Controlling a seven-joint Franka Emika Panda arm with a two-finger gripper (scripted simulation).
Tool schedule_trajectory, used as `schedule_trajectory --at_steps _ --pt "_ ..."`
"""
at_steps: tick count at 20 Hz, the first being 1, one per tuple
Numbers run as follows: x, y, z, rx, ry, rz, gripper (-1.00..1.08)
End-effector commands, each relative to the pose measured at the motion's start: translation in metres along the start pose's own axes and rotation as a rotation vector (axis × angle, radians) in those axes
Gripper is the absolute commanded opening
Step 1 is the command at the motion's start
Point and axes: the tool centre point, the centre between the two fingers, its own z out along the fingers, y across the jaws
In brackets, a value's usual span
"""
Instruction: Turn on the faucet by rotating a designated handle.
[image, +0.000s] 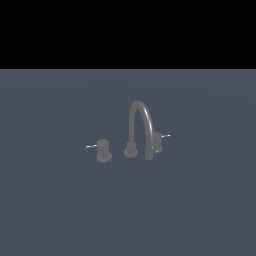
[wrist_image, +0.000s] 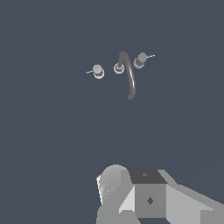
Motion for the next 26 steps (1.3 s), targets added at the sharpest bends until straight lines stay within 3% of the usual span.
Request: schedule_trajectory --at_steps 1,16,26 --pt "0.000 0.000 0.000 0.000 0.000 0.000 -1.00" --pt "0.005 -0.017 -0.001 0.010 -0.016 -0.025 -1.00" --pt "0.045 -0.014 0.012 0.046 -0.016 0.070 -1.00"
